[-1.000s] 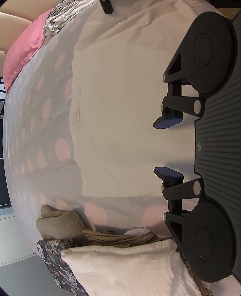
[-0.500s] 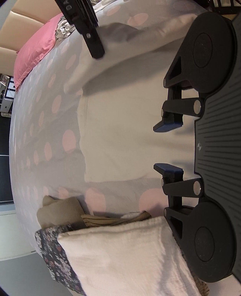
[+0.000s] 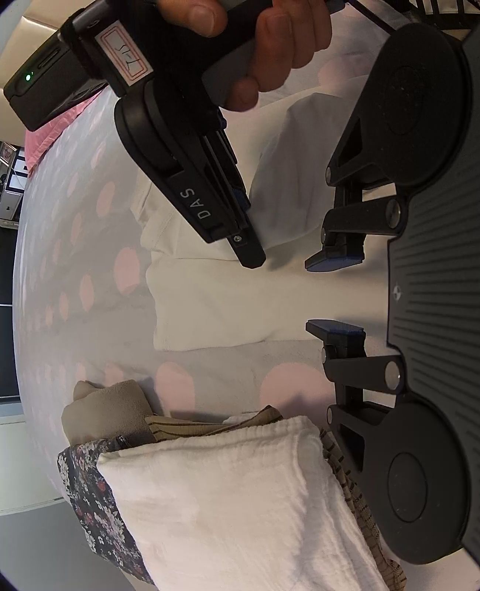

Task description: Fold clothes

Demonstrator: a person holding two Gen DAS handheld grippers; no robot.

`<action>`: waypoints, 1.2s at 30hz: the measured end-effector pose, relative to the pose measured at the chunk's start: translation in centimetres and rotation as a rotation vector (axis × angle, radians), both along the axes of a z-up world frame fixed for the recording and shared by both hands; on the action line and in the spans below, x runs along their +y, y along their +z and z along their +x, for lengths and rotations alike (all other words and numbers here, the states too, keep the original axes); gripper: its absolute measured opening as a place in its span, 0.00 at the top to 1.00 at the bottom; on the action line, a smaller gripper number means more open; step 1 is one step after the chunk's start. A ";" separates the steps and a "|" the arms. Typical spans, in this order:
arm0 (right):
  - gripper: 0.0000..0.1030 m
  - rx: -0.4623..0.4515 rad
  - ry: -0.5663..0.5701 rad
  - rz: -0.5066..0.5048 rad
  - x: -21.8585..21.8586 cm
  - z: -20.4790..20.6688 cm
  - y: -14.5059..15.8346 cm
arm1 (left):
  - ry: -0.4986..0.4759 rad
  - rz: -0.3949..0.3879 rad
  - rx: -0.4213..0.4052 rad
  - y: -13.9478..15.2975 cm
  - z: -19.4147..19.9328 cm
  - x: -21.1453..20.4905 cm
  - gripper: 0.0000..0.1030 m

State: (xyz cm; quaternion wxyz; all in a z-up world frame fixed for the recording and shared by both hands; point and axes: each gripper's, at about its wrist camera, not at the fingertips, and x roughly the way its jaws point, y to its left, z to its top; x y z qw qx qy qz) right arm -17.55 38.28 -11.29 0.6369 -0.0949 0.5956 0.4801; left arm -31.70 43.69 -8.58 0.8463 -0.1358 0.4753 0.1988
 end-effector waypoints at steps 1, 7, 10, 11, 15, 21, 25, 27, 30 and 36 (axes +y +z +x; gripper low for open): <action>0.68 -0.009 0.004 0.001 -0.2 0.0 0.3 | 0.001 0.001 0.000 0.0 -0.1 0.0 0.75; 0.57 -0.179 0.048 0.060 -3.5 -0.2 4.4 | -0.005 0.014 -0.022 1.0 -0.6 -0.8 0.75; 0.53 -0.214 0.023 0.098 -7.0 0.2 5.8 | -0.012 0.012 -0.043 1.6 -1.0 -1.4 0.75; 0.51 -0.209 0.006 0.110 -8.3 0.5 6.0 | -0.012 0.014 -0.042 1.8 -1.1 -1.6 0.75; 0.45 -0.105 -0.091 0.098 -12.6 1.4 4.5 | -0.005 0.021 -0.031 2.0 -1.3 -2.6 0.75; 0.45 0.013 -0.175 0.040 -15.5 0.6 0.0 | 0.012 0.015 -0.009 1.6 -2.0 -3.3 0.75; 0.52 0.040 -0.225 0.053 -15.7 0.1 -2.2 | 0.032 -0.026 -0.001 1.3 -2.9 -3.1 0.75; 0.62 0.034 -0.226 0.094 -15.5 -0.1 -2.2 | 0.027 -0.046 0.036 0.6 -3.3 -3.2 0.75; 0.81 -0.016 -0.201 0.119 -15.0 -1.2 -1.2 | 0.032 -0.063 0.084 -0.2 -3.8 -3.2 0.75; 0.88 -0.226 -0.017 0.252 -13.5 -6.6 2.8 | 0.115 -0.079 0.067 0.8 -5.0 -1.2 0.79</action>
